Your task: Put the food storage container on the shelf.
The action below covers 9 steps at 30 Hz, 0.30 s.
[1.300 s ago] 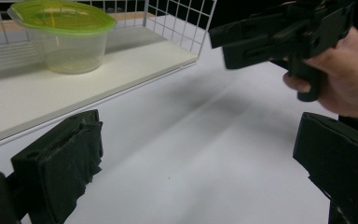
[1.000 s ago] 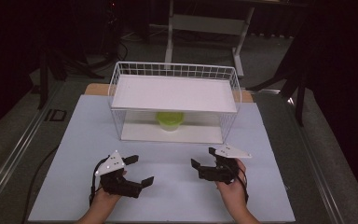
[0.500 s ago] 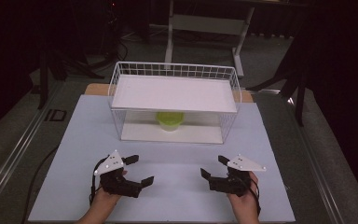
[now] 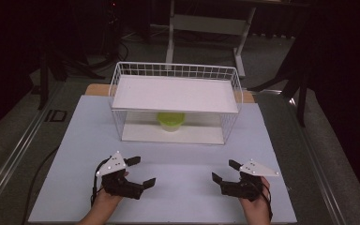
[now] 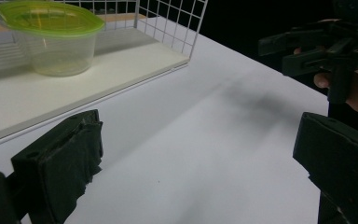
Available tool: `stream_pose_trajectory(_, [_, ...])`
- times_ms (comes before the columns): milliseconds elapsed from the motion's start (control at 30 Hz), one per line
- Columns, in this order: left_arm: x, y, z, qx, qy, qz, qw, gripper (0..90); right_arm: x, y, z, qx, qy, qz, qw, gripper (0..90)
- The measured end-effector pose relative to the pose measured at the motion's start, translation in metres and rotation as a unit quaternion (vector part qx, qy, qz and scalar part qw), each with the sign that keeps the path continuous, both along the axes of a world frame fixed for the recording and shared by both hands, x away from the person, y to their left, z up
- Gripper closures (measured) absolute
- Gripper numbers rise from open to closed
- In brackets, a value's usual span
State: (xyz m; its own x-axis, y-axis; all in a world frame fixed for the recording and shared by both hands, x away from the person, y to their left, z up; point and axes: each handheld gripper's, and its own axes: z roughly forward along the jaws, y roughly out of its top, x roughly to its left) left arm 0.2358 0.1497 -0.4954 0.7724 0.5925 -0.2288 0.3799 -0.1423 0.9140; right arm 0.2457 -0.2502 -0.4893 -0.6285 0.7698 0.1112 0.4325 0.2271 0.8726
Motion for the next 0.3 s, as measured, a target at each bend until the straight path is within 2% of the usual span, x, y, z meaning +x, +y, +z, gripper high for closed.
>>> stream_pose_trajectory(100, [-0.0003, -0.0007, 0.0001, 0.003, -0.005, -0.003, 1.0, 2.3, 0.0069, -0.001, -0.0087, -0.008, 0.018, -0.001, 0.9998, 15.6])
stream_pose_trajectory(300, [-0.0004, -0.0015, -0.0005, 0.005, -0.006, -0.003, 1.0, 2.3, 0.0108, -0.0017, -0.0116, -0.009, 0.022, 0.001, 0.9997, 15.5])
